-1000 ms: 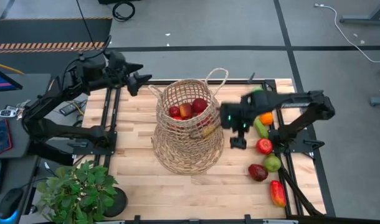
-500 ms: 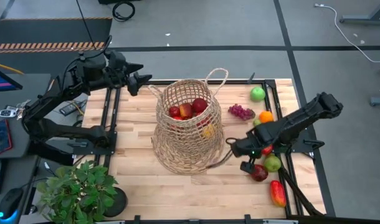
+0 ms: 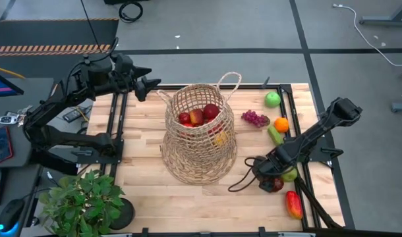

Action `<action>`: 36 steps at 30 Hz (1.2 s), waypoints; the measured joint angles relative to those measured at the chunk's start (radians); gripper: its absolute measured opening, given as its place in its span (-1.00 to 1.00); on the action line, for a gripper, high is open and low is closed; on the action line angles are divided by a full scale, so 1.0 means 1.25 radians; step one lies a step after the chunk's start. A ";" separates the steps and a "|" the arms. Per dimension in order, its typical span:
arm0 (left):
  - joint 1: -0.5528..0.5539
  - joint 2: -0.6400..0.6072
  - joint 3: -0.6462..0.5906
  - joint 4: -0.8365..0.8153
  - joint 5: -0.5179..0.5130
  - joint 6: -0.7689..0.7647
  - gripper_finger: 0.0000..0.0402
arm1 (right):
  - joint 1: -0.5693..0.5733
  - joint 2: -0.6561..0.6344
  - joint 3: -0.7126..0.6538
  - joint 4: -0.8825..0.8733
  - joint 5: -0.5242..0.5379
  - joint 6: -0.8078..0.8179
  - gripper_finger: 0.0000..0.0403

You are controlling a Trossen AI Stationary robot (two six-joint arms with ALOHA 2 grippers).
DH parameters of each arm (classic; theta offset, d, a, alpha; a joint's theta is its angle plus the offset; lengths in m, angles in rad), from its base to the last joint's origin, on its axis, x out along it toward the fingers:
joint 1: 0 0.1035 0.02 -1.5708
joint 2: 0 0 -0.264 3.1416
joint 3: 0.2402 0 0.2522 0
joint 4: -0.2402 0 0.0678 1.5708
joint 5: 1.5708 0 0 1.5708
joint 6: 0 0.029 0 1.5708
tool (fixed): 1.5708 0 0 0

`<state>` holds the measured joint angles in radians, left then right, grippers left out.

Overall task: Build produce basket
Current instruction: Put the red apple into the brown basket

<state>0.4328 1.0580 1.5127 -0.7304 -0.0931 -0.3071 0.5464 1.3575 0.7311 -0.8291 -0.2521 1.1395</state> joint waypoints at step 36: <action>-0.083 0.098 0.000 0.072 0.011 -0.086 0.78 | -0.426 -0.139 0.421 0.199 0.178 -0.477 0.67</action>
<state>0.3294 1.1802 1.5122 -0.6400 -0.0792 -0.4142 0.0136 1.1839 1.2571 -0.5800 -0.0302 0.5428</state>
